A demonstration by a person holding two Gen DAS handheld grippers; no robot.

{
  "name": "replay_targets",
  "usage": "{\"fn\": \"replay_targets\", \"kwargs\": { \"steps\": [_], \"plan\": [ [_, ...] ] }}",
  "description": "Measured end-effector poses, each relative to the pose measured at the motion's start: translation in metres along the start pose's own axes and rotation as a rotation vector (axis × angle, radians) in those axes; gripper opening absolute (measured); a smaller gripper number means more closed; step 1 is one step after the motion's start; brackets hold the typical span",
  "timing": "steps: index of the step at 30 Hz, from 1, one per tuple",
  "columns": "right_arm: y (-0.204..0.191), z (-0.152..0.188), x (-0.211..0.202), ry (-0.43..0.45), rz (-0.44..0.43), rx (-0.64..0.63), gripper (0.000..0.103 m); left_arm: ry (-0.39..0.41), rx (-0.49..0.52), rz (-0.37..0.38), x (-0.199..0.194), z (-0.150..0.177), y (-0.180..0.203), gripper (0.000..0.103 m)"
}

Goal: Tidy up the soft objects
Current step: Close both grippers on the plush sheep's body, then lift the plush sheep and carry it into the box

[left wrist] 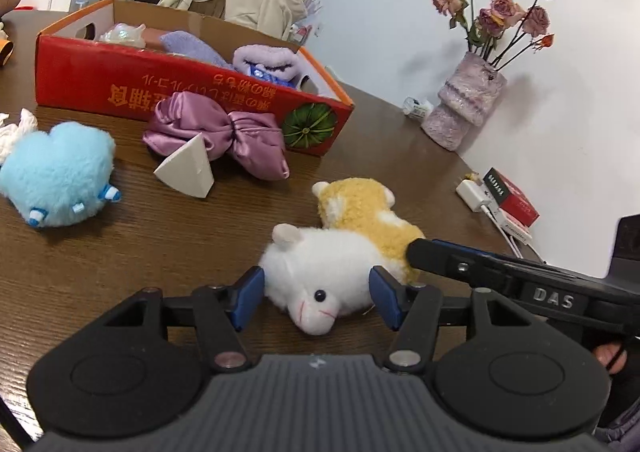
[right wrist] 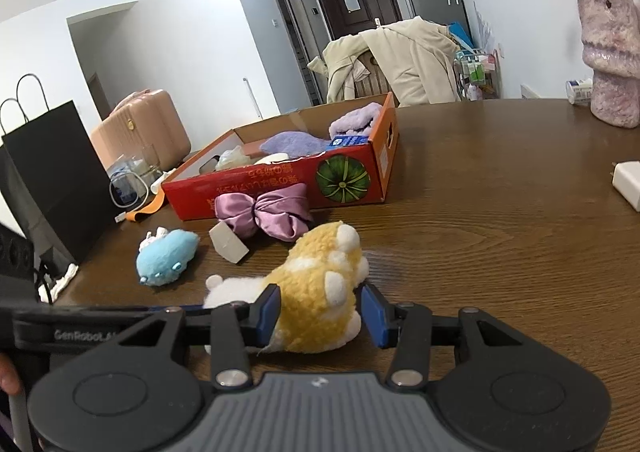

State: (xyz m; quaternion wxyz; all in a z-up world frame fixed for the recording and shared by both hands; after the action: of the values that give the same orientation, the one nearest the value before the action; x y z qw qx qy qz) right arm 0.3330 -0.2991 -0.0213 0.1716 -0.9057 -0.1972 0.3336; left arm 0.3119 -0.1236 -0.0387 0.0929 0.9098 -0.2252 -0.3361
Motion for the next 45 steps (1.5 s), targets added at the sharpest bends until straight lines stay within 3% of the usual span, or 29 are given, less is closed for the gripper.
{"fn": "replay_targets", "kwargs": {
  "steps": [3,10,14,17,24,25,26,27,28,30,32,35,36,42,44,45],
  "plan": [
    [-0.001,0.001,0.004,-0.012,-0.009,0.004,0.040,0.005,0.021,0.012,0.000,-0.001,0.007,0.059],
    [0.003,-0.004,0.005,-0.006,-0.018,0.006,0.042,-0.021,-0.029,0.024,0.005,0.001,-0.001,0.059],
    [0.006,-0.007,0.016,-0.016,-0.027,0.030,0.040,-0.030,-0.030,0.028,0.009,0.002,0.001,0.049],
    [0.000,-0.010,0.012,-0.014,-0.033,0.014,0.035,-0.001,-0.044,0.024,0.002,-0.006,0.001,0.048],
    [-0.032,-0.060,-0.005,0.099,-0.110,-0.018,0.030,0.186,-0.007,0.007,-0.030,-0.082,-0.010,0.048],
    [-0.038,-0.069,-0.002,0.111,-0.124,-0.029,0.023,0.196,0.005,0.001,-0.030,-0.094,-0.014,0.046],
    [-0.047,-0.080,0.003,0.119,-0.152,-0.049,0.017,0.211,0.025,0.027,-0.030,-0.108,-0.017,0.031],
    [-0.056,-0.089,0.009,0.112,-0.195,-0.058,0.012,0.217,0.036,0.071,-0.028,-0.120,-0.018,0.023],
    [-0.066,-0.097,0.016,0.107,-0.231,-0.069,0.011,0.222,0.035,0.075,-0.025,-0.129,-0.020,0.021],
    [-0.082,-0.112,0.031,0.137,-0.191,-0.146,0.011,0.195,0.056,0.013,-0.014,-0.144,-0.032,0.023],
    [-0.085,-0.119,0.036,0.155,-0.180,-0.175,0.013,0.187,0.036,-0.004,-0.014,-0.143,-0.048,0.025],
    [-0.060,-0.120,0.033,0.176,-0.166,-0.152,0.023,0.155,0.011,-0.006,-0.011,-0.128,-0.066,0.043],
    [-0.048,-0.118,0.034,0.168,-0.138,-0.133,0.028,0.131,0.006,0.002,-0.007,-0.121,-0.068,0.043],
    [0.020,-0.092,0.037,0.111,0.099,-0.048,0.032,0.006,0.046,0.136,0.039,-0.087,-0.031,0.043],
    [0.029,-0.084,0.031,0.120,0.120,0.006,0.046,-0.014,0.075,0.151,0.051,-0.083,-0.017,0.043],
    [0.032,-0.078,0.030,0.125,0.129,0.032,0.063,-0.017,0.083,0.145,0.055,-0.082,-0.013,0.043]
  ]
}}
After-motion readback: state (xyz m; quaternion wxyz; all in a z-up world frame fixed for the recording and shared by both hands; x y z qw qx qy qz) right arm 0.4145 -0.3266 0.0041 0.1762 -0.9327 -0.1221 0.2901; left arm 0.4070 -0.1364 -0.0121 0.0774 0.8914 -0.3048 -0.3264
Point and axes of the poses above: each gripper's, at about its wrist camera, not at the fingertips, and x roughly the way its jaws point, y to its right, z to its underside, the point moved 7 cm from there along x, roughly the way its jaws point, and after that the axes turned 9 degrees about x, right-handed, at the moved point
